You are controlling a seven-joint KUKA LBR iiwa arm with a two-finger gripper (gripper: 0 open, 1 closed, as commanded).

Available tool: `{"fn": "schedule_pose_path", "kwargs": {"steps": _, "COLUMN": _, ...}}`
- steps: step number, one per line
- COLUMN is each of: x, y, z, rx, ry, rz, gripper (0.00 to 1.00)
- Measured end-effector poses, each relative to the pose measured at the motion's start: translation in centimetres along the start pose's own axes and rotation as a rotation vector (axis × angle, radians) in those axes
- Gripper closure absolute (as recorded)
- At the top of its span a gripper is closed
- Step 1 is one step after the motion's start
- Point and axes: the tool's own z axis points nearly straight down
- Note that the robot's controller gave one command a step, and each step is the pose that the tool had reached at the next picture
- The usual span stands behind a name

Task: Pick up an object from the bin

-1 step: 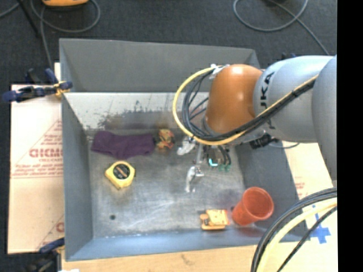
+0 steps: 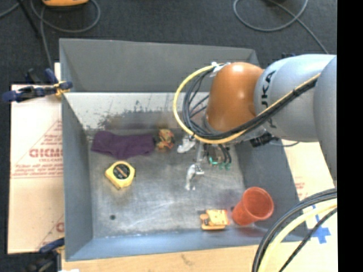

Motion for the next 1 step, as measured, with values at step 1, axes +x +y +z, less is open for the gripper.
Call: {"fn": "schedule_pose_path", "kwargs": {"steps": 1, "x": -3.53, "y": 2.96, "z": 3.44, "rx": 0.002, "ry": -0.006, "rz": -0.056, "gripper": 0.0}}
